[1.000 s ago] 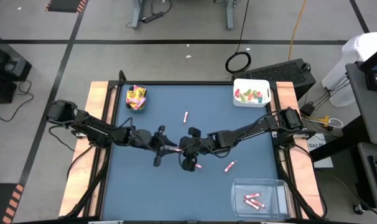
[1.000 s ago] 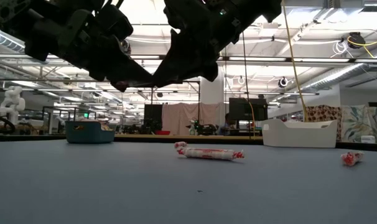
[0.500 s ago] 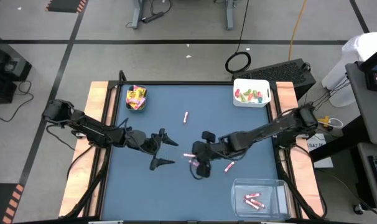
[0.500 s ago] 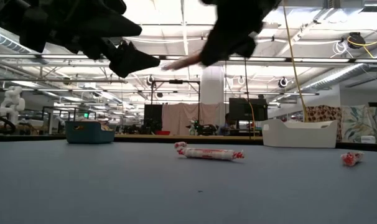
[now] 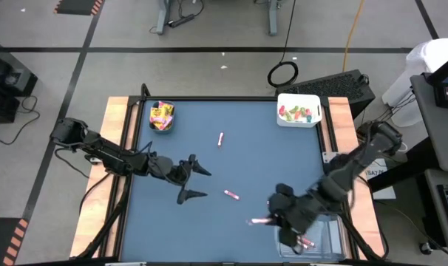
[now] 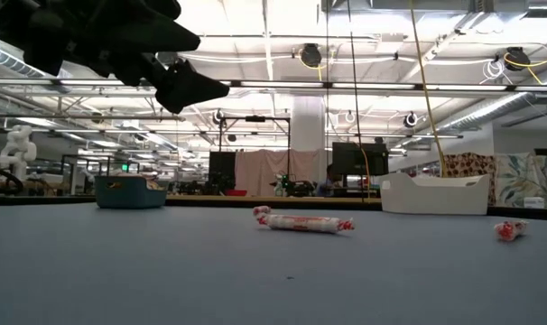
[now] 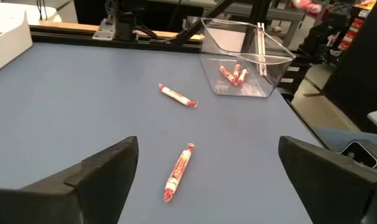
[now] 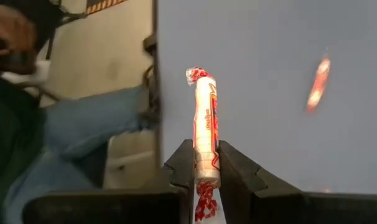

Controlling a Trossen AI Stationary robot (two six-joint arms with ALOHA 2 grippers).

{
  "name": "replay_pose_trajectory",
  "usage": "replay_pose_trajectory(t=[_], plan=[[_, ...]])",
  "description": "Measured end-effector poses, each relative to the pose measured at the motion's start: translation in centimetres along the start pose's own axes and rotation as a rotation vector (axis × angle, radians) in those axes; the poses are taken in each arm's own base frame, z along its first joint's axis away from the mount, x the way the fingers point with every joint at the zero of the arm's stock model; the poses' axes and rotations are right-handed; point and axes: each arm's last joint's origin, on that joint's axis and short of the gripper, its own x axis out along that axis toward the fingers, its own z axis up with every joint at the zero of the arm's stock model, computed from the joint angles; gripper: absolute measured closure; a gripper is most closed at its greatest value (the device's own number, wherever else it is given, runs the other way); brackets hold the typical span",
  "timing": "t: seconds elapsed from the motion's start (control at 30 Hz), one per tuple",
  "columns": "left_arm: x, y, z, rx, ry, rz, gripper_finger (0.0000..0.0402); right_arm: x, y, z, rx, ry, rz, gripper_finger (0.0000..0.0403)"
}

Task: Sort candy
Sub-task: Put the white candy into the transparent bin

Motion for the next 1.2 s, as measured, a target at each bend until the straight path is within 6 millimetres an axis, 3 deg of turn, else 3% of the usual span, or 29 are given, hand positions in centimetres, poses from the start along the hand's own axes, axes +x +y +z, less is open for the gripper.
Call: replay_pose_trajectory(t=[0.27, 0.63, 0.8, 1.2], plan=[[0.0, 0.1, 0.1, -0.016, -0.01, 0.019, 0.0013, -2.2, 2.7, -5.2, 0.108, 0.156, 0.007, 0.0363], [0.2, 0.2, -0.2, -0.017, -0.001, 0.051, 0.0013, -4.0, 3.1, -10.9, 0.219, 0.384, -0.199, 0.0363], [0.8, 0.1, -1.1, -0.006, 0.031, 0.052, 0.0014, -3.0, 3.4, -12.4, 0.194, 0.427, -0.268, 0.0359], [3.0, 0.3, -2.2, 0.027, 0.016, 0.051, 0.0014, 2.1, 3.7, -15.2, 0.064, 0.588, -0.39, 0.0337]])
